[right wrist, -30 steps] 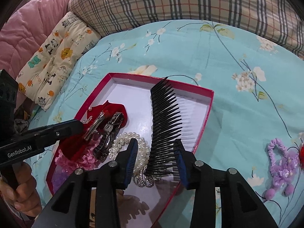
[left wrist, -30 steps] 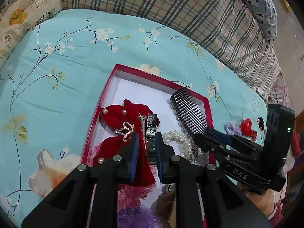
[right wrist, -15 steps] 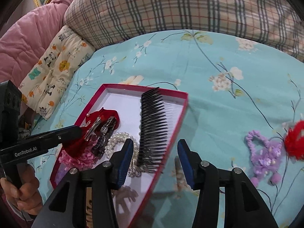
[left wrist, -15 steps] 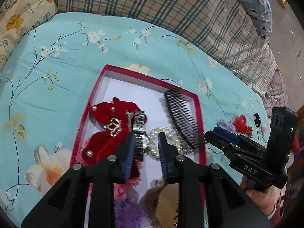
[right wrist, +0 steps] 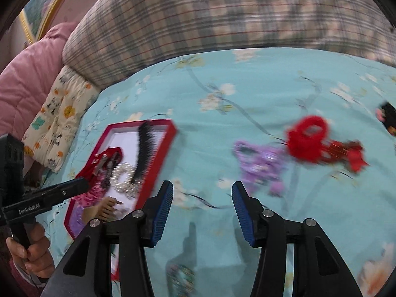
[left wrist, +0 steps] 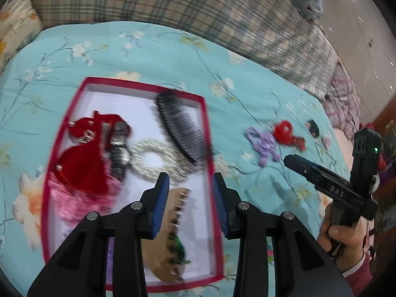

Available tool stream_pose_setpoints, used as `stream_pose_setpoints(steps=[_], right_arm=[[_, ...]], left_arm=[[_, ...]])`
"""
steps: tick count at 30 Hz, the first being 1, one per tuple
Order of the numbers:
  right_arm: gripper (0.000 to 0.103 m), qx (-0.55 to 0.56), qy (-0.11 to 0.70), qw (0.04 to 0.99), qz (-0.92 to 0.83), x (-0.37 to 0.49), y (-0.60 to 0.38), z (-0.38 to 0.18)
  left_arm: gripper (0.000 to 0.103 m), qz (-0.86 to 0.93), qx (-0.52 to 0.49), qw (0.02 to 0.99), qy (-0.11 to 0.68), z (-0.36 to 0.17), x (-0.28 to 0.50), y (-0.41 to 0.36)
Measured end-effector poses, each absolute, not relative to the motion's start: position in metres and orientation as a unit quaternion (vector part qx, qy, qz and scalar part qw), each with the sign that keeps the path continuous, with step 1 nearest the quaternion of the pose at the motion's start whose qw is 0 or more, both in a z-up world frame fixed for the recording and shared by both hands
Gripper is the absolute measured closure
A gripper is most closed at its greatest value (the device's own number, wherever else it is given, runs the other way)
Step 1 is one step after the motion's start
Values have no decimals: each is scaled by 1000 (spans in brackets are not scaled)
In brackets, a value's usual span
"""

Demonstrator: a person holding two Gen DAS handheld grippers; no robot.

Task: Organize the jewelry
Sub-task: 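Move the left tool to the purple bear scrunchie while the right tool moves to the red bow clip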

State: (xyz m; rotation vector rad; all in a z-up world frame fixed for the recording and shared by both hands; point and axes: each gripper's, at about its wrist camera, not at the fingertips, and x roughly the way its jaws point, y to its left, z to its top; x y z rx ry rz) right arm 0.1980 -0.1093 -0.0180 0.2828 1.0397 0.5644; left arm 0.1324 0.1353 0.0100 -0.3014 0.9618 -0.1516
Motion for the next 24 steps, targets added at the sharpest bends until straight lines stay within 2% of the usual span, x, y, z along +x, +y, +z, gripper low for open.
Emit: stream_pose_setpoints(steps=[13, 14, 16, 24], right_arm=[[52, 146, 496, 834, 190, 187, -195, -37], [52, 148, 495, 836, 186, 188, -201, -38], [52, 150, 494, 838, 174, 192, -213, -41], [52, 166, 494, 842, 142, 220, -241, -53]], left_arm=[[70, -119, -123, 862, 478, 10, 144, 68], [70, -121, -122, 861, 479, 10, 147, 64], [62, -128, -119, 859, 482, 7, 156, 52], [61, -142, -109, 851, 494, -10, 192, 13]])
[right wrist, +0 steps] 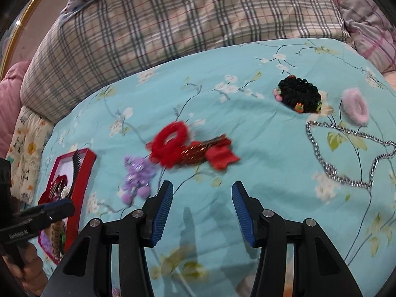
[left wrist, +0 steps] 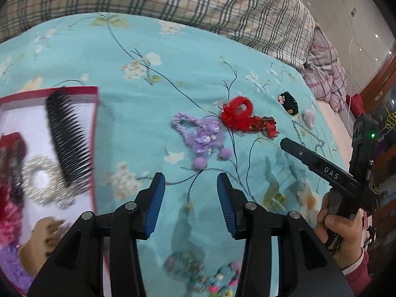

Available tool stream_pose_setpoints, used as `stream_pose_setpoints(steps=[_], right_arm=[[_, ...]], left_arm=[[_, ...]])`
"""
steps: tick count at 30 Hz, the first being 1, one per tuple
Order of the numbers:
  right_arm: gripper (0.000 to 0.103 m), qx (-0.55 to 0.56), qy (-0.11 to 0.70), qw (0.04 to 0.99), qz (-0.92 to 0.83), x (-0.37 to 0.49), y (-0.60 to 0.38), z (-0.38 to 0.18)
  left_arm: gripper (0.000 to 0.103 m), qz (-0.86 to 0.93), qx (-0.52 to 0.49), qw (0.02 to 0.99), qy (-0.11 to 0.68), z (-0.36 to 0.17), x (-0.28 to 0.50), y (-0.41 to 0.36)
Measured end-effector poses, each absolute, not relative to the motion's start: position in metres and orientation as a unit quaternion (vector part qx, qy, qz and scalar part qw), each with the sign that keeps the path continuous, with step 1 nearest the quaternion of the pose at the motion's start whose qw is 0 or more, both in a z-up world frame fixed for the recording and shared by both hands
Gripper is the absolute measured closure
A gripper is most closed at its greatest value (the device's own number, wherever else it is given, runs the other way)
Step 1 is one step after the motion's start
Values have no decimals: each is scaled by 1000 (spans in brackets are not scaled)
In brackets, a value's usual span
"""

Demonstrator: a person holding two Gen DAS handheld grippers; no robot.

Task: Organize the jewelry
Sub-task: 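Move the left tool to the purple bear scrunchie while the right tool moves to the red bow clip, then grasp the purple bear scrunchie with the left tool while the right tool grasps the red bow clip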

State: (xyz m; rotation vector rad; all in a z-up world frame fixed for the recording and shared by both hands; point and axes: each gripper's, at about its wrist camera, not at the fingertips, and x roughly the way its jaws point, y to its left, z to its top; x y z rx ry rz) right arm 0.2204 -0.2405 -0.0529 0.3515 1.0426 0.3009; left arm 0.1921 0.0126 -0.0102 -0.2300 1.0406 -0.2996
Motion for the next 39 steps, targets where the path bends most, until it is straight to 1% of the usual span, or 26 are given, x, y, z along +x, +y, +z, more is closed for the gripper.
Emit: stream_pose_setpoints(steps=[2, 4, 6, 7, 8, 9, 10, 13, 14, 15, 16, 18, 19, 20, 21, 22, 26, 29, 30, 39], right_arm=[[52, 164, 496, 841, 140, 228, -240, -57], [52, 166, 504, 837, 136, 237, -239, -63], [51, 175, 507, 833, 136, 245, -239, -68], [51, 175, 507, 834, 134, 249, -238, -70], [50, 175, 507, 833, 133, 253, -237, -72], [47, 176, 508, 832, 135, 257, -235, -75], [45, 174, 510, 832, 136, 260, -232, -76], [42, 161, 510, 834, 137, 268, -223, -82], [45, 158, 507, 836, 137, 270, -222, -83], [58, 154, 506, 838, 135, 271, -221, -84], [66, 152, 507, 838, 133, 272, -221, -85], [67, 161, 508, 836, 133, 272, -224, -85], [67, 161, 507, 836, 134, 271, -225, -84], [67, 158, 505, 838, 135, 269, -226, -82], [67, 157, 504, 839, 136, 267, -226, -80], [67, 160, 502, 839, 137, 265, -228, -77], [67, 171, 494, 841, 141, 255, -235, -68], [67, 174, 489, 843, 146, 246, -236, -59], [67, 174, 487, 843, 148, 243, -237, -57], [67, 167, 477, 845, 176, 214, -222, -34]], left_arm=[[59, -140, -109, 848, 500, -17, 201, 5], [59, -140, -114, 844, 504, -24, 210, 0], [53, -138, -118, 842, 508, -31, 219, -5], [48, -136, -119, 841, 510, -33, 223, -7], [45, -136, -120, 840, 511, -36, 226, -8], [43, -134, -119, 840, 513, -39, 231, -11], [38, -130, -118, 839, 515, -42, 234, -13], [37, -122, -119, 836, 521, -51, 244, -15], [37, -120, -119, 835, 523, -54, 247, -16], [37, -116, -117, 835, 525, -58, 251, -17], [37, -114, -115, 835, 526, -60, 253, -17], [37, -114, -112, 836, 525, -65, 256, -18], [44, -115, -112, 837, 524, -66, 257, -19], [61, -118, -113, 837, 522, -67, 257, -19], [72, -125, -112, 836, 523, -67, 258, -20], [80, -127, -110, 835, 524, -68, 257, -21], [86, -126, -101, 841, 516, -66, 256, -22], [88, -126, -107, 843, 513, -61, 251, -17], [91, -127, -110, 844, 510, -58, 247, -14], [92, -122, -121, 858, 485, -28, 219, 10]])
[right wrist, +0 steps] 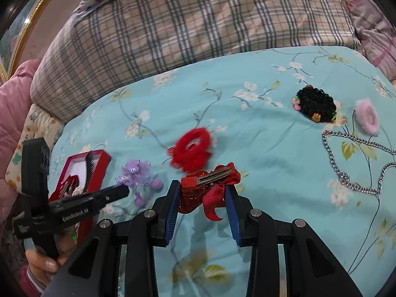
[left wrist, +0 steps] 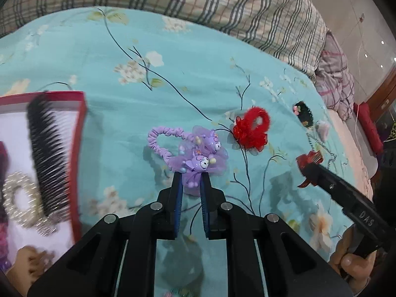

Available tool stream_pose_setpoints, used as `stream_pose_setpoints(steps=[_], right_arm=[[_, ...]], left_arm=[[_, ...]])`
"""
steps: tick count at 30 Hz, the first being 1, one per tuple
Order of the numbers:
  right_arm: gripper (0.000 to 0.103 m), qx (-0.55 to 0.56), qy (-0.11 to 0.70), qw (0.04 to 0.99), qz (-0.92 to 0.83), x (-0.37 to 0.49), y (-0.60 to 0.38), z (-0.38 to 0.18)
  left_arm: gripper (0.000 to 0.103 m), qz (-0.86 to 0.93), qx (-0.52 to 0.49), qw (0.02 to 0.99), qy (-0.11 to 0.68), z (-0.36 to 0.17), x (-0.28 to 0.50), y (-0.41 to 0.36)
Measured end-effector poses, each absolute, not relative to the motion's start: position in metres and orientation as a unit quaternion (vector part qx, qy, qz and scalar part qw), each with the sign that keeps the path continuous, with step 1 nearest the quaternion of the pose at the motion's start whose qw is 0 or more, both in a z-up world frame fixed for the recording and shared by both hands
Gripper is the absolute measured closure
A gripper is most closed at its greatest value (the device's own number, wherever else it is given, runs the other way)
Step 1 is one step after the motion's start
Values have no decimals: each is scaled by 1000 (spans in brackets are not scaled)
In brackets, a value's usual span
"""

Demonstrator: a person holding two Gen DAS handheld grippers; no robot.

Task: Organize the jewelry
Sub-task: 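Grasp the purple bear scrunchie with the left tool while the right tool grasps the red bow clip, then carry the scrunchie and red clip over the white box with both tools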

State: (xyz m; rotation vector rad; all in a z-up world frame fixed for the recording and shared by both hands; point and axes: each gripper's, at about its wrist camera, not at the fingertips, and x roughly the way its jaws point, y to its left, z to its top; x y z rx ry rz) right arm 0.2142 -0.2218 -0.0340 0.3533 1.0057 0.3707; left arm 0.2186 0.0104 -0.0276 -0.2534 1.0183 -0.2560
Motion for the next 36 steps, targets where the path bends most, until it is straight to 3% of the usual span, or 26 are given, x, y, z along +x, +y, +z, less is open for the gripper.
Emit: stream_pose_setpoints(steps=[36], right_arm=[[67, 146, 470, 810, 319, 154, -78, 12]], left_arm=[[92, -17, -181, 891, 415, 29, 79, 154]])
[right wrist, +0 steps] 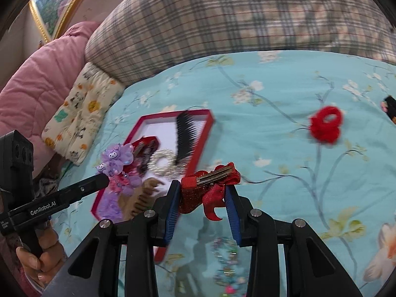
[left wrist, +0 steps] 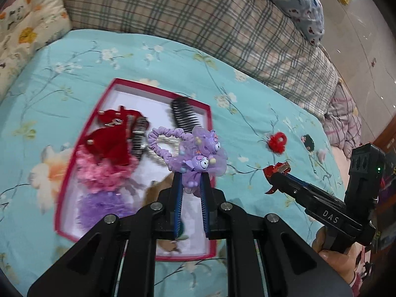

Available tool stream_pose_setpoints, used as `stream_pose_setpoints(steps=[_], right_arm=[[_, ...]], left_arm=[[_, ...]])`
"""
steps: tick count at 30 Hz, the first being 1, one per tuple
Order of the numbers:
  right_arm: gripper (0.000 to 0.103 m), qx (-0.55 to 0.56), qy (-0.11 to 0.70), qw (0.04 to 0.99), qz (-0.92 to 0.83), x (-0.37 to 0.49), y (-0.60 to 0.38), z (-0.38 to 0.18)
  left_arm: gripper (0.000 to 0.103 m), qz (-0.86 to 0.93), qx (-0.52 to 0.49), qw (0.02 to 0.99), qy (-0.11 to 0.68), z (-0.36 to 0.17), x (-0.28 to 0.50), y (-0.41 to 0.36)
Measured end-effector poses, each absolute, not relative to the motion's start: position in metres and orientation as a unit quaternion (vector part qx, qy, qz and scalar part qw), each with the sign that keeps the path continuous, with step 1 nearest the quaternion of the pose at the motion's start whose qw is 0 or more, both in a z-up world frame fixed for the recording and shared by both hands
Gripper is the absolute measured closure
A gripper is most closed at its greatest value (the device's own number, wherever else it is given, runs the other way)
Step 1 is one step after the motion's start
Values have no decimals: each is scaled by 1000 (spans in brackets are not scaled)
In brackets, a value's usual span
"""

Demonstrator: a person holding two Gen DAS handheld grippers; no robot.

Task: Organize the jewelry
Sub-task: 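Carry the scrunchie and red clip over the white box with both tools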

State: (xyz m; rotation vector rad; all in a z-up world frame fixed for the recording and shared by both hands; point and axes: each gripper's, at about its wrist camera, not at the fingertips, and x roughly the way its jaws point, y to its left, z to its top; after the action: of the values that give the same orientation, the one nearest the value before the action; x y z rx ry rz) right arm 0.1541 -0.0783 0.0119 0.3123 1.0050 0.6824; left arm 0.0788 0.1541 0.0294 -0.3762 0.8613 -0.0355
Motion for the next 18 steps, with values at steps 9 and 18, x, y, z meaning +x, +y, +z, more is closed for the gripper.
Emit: stream_pose_setpoints(steps=[9, 18], right_arm=[[67, 133, 475, 791, 362, 139, -34, 15], [67, 126, 479, 782, 378, 151, 4, 13]], left_arm=[[92, 15, -203, 889, 411, 23, 57, 192], [92, 32, -221, 883, 413, 12, 51, 219]])
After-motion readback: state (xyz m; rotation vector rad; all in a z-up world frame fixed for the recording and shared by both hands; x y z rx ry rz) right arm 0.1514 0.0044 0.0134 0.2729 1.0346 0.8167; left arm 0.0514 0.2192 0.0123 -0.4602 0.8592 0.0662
